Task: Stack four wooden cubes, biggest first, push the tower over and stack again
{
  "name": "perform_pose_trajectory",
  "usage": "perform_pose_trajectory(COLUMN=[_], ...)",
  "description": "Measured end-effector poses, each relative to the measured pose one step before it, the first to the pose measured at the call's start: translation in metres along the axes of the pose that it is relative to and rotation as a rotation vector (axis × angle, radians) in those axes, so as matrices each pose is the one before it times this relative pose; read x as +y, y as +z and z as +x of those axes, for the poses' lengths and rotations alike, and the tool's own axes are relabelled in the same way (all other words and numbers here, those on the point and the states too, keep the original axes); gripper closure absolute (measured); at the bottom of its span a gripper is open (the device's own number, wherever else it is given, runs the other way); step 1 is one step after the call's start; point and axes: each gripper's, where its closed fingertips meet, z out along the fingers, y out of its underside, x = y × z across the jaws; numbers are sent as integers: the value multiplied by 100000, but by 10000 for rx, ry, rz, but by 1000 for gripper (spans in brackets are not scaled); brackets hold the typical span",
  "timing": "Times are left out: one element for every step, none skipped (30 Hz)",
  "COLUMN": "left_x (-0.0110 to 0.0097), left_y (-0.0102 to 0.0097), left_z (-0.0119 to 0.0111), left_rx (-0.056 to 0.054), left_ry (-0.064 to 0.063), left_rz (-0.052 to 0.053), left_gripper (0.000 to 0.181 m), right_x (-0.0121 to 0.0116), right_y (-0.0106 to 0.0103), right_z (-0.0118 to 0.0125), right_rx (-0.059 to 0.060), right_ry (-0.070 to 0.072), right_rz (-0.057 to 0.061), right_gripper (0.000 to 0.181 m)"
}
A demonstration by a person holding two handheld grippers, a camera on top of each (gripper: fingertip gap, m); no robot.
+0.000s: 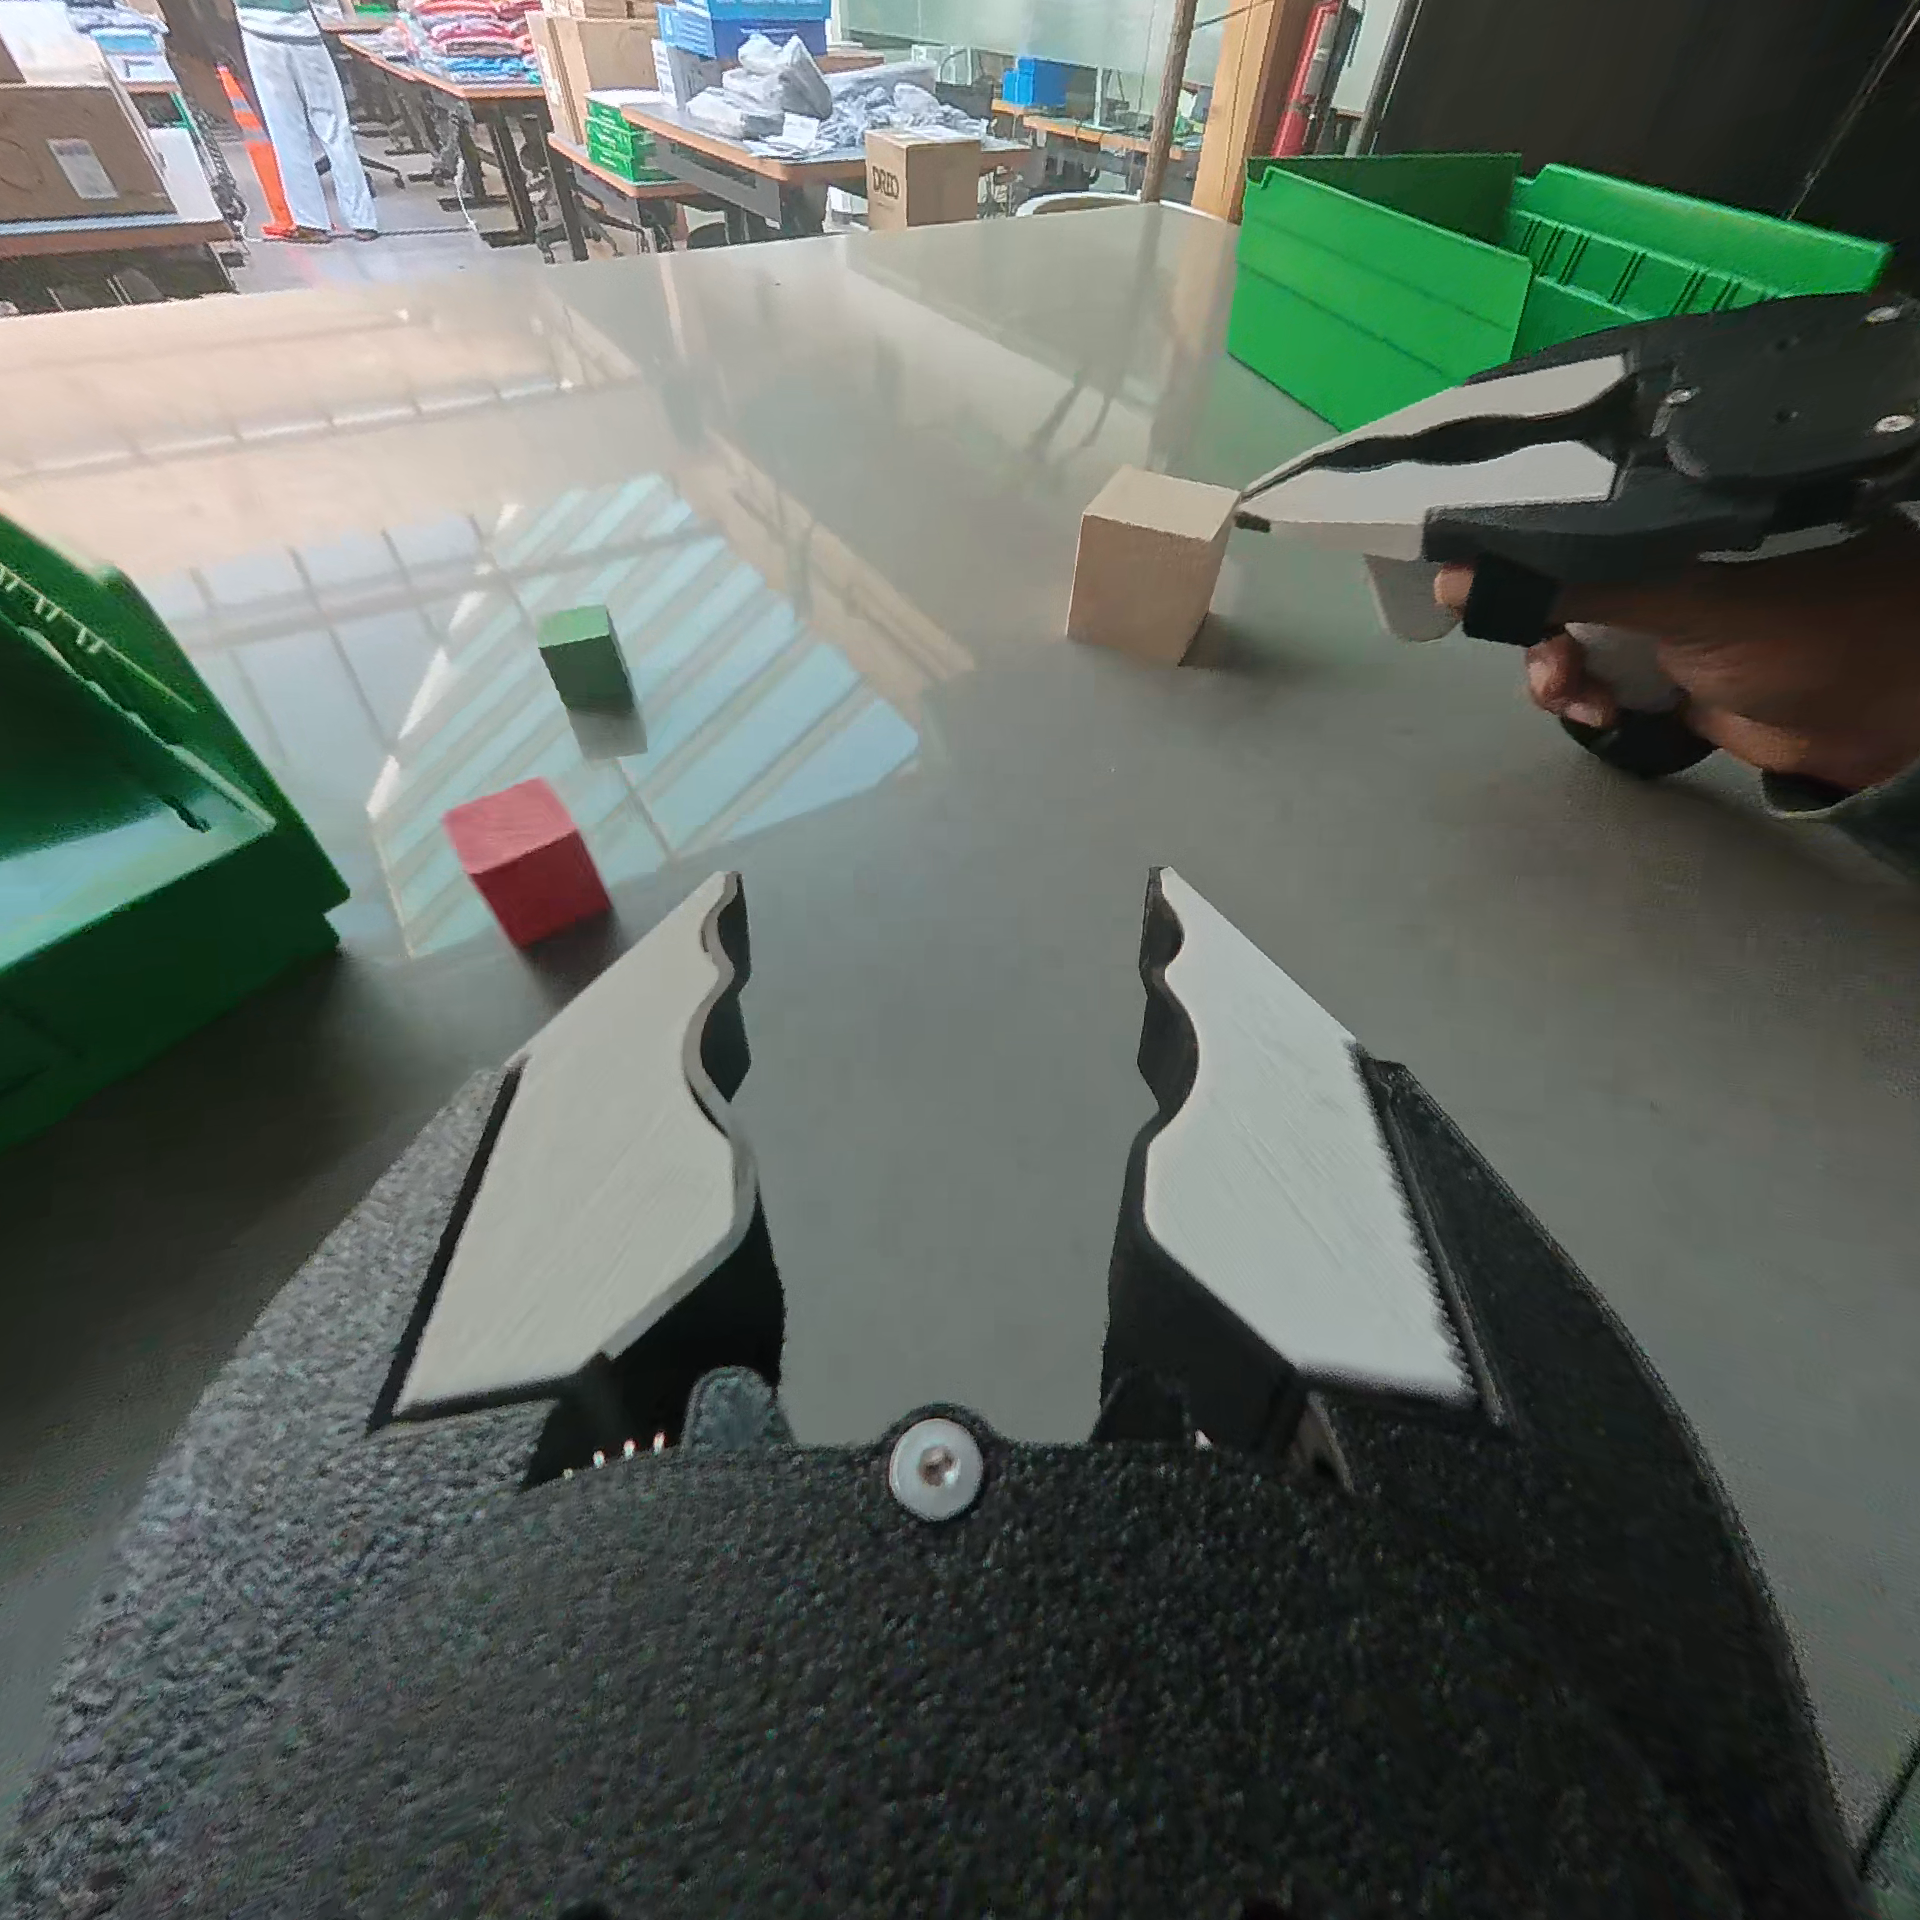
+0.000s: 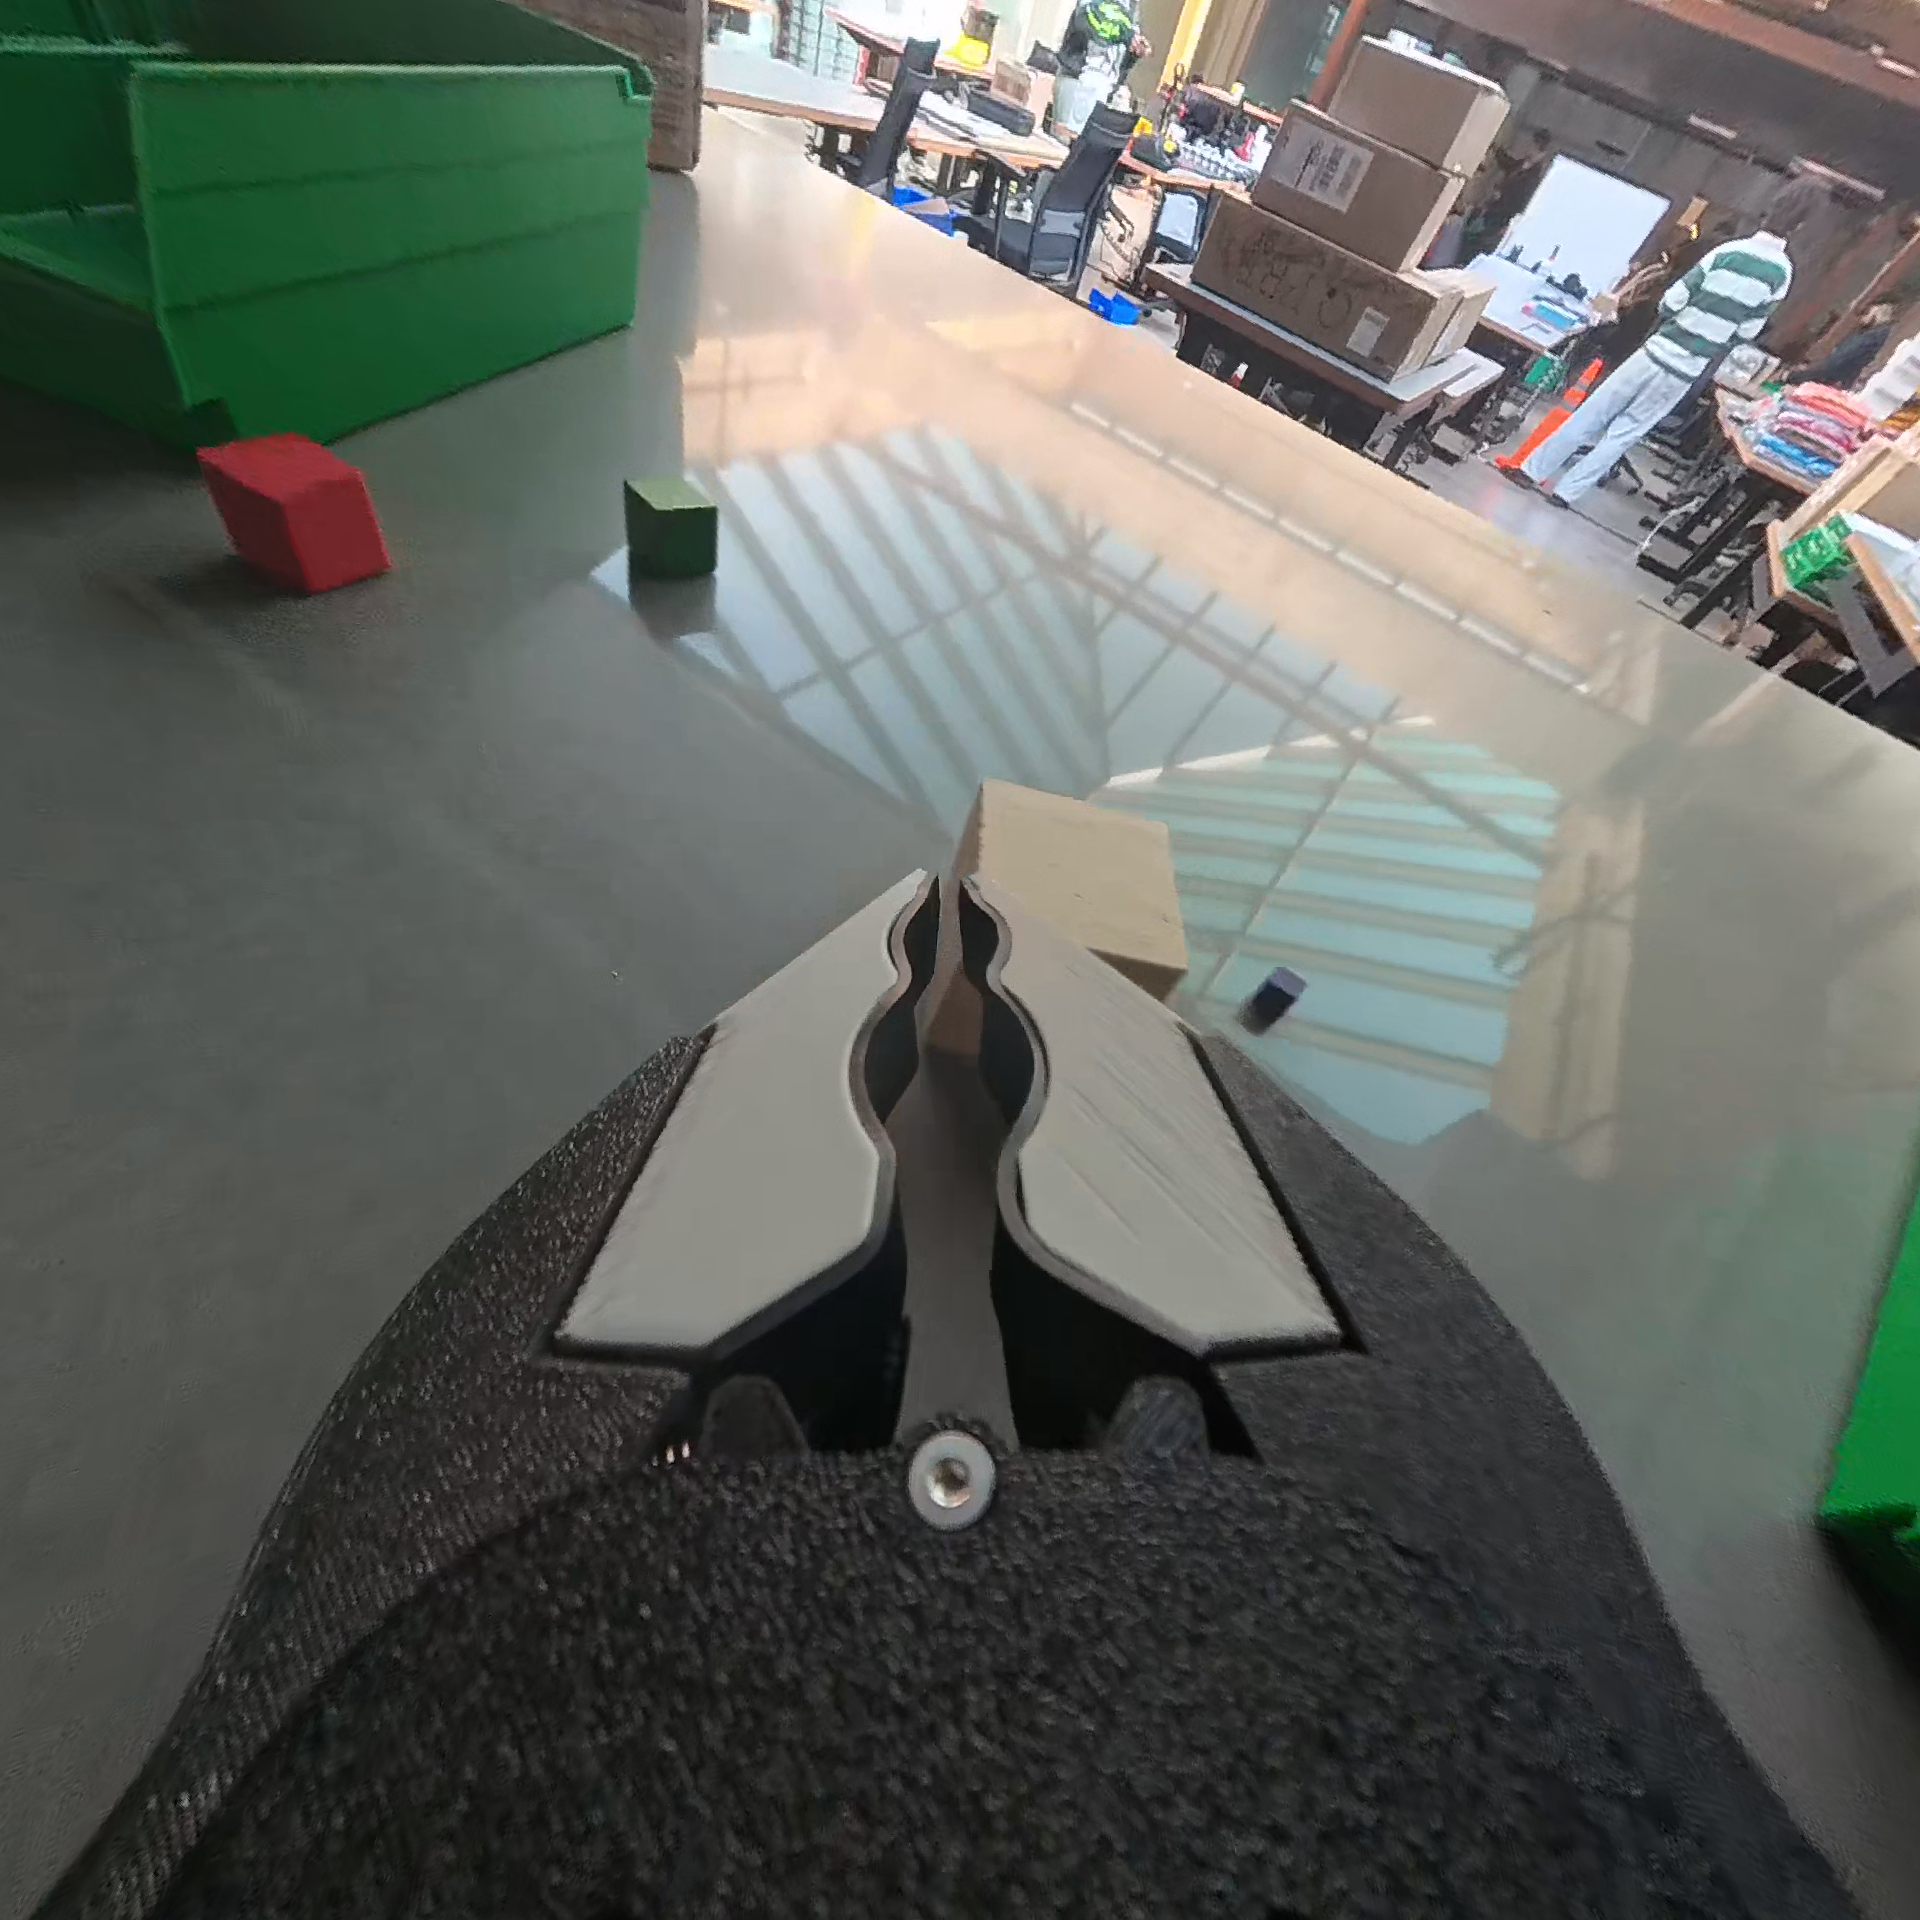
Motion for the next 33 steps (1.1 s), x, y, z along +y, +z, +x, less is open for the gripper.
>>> perform_pose_trajectory(left_x=[-71, -69, -40, 0, 53, 60, 14, -30, -73, -69, -68, -72, -41, -12, 12, 16, 7, 25, 30, 27, -4, -13, -49, -31, -38, -60, -114, -162, -190, -184, -192, -176, -177], left_y=[17, -18, -36, -36, -18, -23, -20, -30, -31, -15, -4, -15, 1, -7, 11, 7, 27, 48, 68, 77, 77, 58, 53, 45, 56, 59, 62, 78, 93, 139, 193, 282, 397], left_z=[1, -54, -102, -154, -233, -243, -160, -130, -78, -29, -17, 9, 16, -21, -45, -38, -80, -130, -152, -135, -122, -133, -112, -154, -98, -67, 5, 55, 158, 223, 304, 406, 463], left_rx=[-10, -39, -54, -74, -124, -123, -76, -56, -33, -14, -30, -33, -32, -50, -53, -29, -45, -67, -58, -39, -38, -44, -47, -74, -43, -17, 3, 25, 61, 74, 105, 160, 189], left_ry=[32, 30, 29, 16, -3, -14, -23, -36, -36, -28, -8, 23, 27, 15, 1, -18, -36, -50, -60, -61, -61, -41, -4, 17, 14, -8, -26, -26, -14, 3, 19, 19, 40], left_rz=[-6, 1, -10, -27, -42, -46, -15, 16, 26, 18, 6, 13, -1, -15, -13, -7, 5, 1, -19, -20, -21, -26, -20, -24, -30, -22, 6, 25, 37, 37, 40, 19, -2], left_gripper=[106, 106, 106, 106, 106, 106, 106, 106, 106, 106, 106, 106, 106, 106, 106, 106, 107, 107, 107, 107, 107, 107, 107, 107, 107, 108, 108, 109, 110, 110, 111, 111, 111], right_x=[180, 264, 339, 375, 299, 259, 282, 336, 341, 336, 310, 279, 302, 292, 209, 193, 170, 181, 173, 152, 141, 91, 51, 35, 70, 91, 86, 68, 67, 113, 95, 77, 26], right_y=[-383, -434, -485, -524, -594, -638, -671, -688, -710, -733, -742, -737, -689, -633, -584, -507, -427, -325, -240, -154, -90, -61, -44, -32, -11, -7, -29, -43, -47, -59, -60, -70, -86], right_z=[453, 576, 659, 717, 817, 878, 874, 898, 840, 734, 676, 592, 544, 448, 254, 115, 120, 44, 15, -19, -30, -47, -88, -118, -137, -101, -117, -111, -53, -16, 29, 108, 148], right_rx=[62, 109, 132, 136, 177, 195, 173, 169, 133, 63, 31, -8, 3, -32, -121, -163, -125, -134, -103, -87, -63, -22, -14, -11, -4, 7, -6, -13, 3, 1, 0, 16, 20], right_ry=[134, 156, 161, 165, 175, 179, 186, 198, 221, 260, 263, 244, 246, 224, 212, 212, 166, 98, 38, -12, -29, -55, -91, -111, -114, -101, -90, -77, -66, -64, -67, -61, -56], right_rz=[2, -17, -42, -39, 3, 18, 2, -27, -26, -28, -22, -2, -28, -24, 9, -12, -29, -60, -63, -55, -61, -40, -17, -15, -43, -56, -46, -37, -36, -53, -55, -44, -10], right_gripper=[177, 176, 175, 175, 175, 176, 176, 176, 174, 171, 167, 162, 157, 151, 143, 136, 129, 121, 114, 107, 101, 97, 95, 92, 91, 90, 89, 89, 89, 89, 89, 89, 89])
